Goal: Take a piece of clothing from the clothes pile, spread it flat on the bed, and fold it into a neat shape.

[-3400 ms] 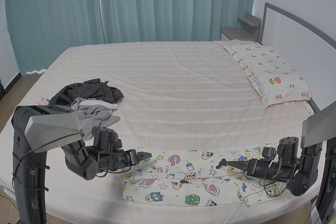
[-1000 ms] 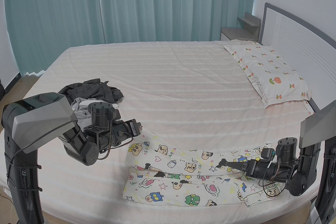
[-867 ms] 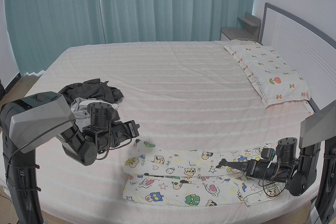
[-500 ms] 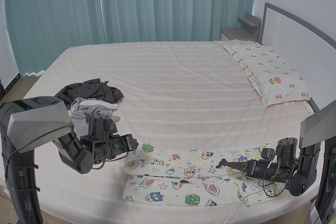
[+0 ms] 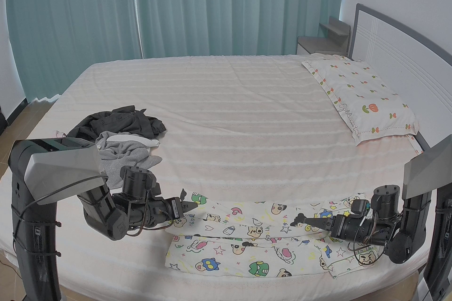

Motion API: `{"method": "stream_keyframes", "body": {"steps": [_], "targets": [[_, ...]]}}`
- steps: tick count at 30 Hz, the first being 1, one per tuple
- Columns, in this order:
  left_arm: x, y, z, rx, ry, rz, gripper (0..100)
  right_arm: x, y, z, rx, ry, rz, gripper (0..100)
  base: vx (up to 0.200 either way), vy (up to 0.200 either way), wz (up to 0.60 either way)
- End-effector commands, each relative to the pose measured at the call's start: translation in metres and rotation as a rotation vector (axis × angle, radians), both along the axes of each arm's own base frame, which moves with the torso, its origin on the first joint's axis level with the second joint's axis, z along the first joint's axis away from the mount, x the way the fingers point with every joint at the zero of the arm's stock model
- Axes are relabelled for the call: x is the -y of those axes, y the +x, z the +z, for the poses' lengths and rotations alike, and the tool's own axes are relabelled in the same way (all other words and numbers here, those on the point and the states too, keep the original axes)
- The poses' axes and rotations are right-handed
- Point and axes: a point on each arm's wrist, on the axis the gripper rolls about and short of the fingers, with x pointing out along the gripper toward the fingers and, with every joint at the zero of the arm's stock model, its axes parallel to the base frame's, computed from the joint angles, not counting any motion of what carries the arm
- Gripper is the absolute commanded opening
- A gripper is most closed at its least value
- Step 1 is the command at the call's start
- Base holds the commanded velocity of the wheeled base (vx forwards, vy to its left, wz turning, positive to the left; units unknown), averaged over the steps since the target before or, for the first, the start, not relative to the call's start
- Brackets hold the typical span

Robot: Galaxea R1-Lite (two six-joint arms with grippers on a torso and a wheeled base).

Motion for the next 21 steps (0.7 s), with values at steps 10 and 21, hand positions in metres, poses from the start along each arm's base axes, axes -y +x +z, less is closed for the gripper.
{"method": "stream_keyframes", "body": {"steps": [10, 21], "targets": [[-0.0041, -0.0033, -0.0146, -0.022, 0.042, -0.046, 100, -0.0004, 0.0007, -0.0012, 0.018, -0.011, 0.01, 100, 0.0, 0.0, 0.0], [-0.0038, -0.0022, -0.0163, -0.013, 0.052, -0.055, 0, -0.0004, 0.0007, -0.0016, 0.017, -0.012, 0.009, 100, 0.0, 0.0, 0.0]]}}
